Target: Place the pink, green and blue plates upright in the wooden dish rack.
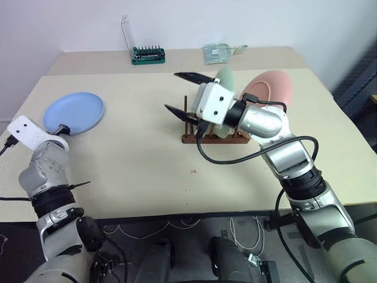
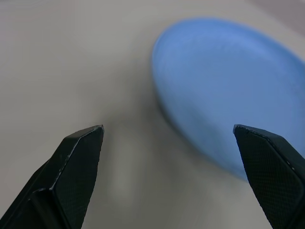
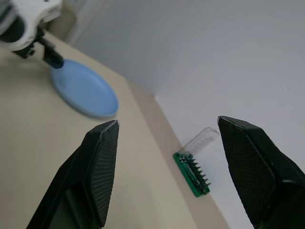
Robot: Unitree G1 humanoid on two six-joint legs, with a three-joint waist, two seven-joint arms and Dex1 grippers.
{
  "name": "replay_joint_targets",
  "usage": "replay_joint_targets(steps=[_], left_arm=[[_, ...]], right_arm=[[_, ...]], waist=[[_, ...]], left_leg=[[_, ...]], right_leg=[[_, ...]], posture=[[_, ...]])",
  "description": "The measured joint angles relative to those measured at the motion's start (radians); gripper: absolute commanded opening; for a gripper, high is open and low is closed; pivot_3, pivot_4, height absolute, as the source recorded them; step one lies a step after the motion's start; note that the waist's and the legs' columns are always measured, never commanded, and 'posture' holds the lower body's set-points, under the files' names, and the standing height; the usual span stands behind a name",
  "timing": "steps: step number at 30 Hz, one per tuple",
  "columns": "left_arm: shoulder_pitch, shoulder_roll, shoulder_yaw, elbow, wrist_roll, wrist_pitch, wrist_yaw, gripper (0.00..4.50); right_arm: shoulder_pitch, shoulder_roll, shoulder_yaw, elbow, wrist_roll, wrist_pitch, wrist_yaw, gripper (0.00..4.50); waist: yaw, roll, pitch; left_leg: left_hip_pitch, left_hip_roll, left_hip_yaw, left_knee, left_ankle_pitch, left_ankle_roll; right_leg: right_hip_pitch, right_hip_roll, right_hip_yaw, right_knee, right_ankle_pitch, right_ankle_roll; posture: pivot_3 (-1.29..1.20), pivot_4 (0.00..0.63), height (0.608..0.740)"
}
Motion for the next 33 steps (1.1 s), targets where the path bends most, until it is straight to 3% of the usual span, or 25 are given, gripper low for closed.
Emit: replay_joint_targets(steps=[6,7,10,16,23,29,33], left_arm=[[-0.092,0.058,0.016,0.204,-0.027,-0.01,-0.035,4.47],[-0.104,0.063,0.016,0.227,-0.027,-0.021,-0.036,4.24],[-0.141,0.092,0.016,0.331,-0.026,-0.077,-0.047,3.17],[-0.155,0.097,0.01,0.392,-0.026,-0.135,-0.072,0.07],[-0.136,0.067,-0.047,0.296,-0.027,-0.156,-0.135,0.03],[-0.034,-0.039,-0.198,-0.153,-0.036,-0.072,-0.16,0.03],[-0.04,-0.099,-0.317,-0.42,-0.062,0.04,-0.151,0.0]], right_arm=[[0.029,0.01,0.004,0.026,-0.044,-0.028,0.033,3.37],[0.033,0.01,0.004,0.025,-0.05,-0.03,0.041,3.37],[0.09,-0.004,0.028,0.006,-0.059,-0.012,0.102,3.37],[0.133,-0.008,0.045,-0.008,-0.068,0.027,0.147,3.37],[0.133,0.001,0.042,-0.009,-0.076,0.044,0.157,3.37],[0.098,0.026,0.034,0.007,-0.12,0.021,0.118,3.37],[0.061,0.036,0.03,0.047,-0.147,-0.001,0.095,4.44]], waist=[[-0.006,0.0,0.0],[-0.005,0.0,0.0],[-0.005,0.0,0.0],[-0.006,0.0,0.0],[-0.006,0.0,-0.001],[-0.001,-0.001,0.0],[-0.003,-0.001,0.0]], left_leg=[[0.001,0.0,0.0,-0.001,0.0,-0.001],[0.001,0.0,0.0,-0.001,0.0,-0.001],[0.001,0.0,0.0,-0.001,0.0,-0.001],[0.001,0.0,0.0,-0.001,0.0,-0.001],[0.001,0.0,0.0,-0.001,0.0,-0.001],[0.0,0.0,0.0,0.0,0.001,-0.001],[0.0,0.0,0.0,0.0,0.001,-0.001]], right_leg=[[0.0,0.0,0.0,0.001,0.0,0.0],[0.0,0.0,0.0,0.001,0.0,0.0],[0.0,0.0,0.0,0.001,0.0,0.0],[0.0,0.0,0.0,0.001,0.0,0.0],[0.0,0.0,0.0,0.001,0.0,0.0],[0.0,-0.001,0.0,0.0,0.0,0.0],[0.0,-0.001,0.0,0.0,0.0,0.0]], posture=[[0.0,0.15,0.74],[0.0,0.15,0.74],[0.0,0.15,0.74],[0.0,0.15,0.74],[0.0,0.15,0.74],[0.0,0.15,0.74],[0.0,0.15,0.74]])
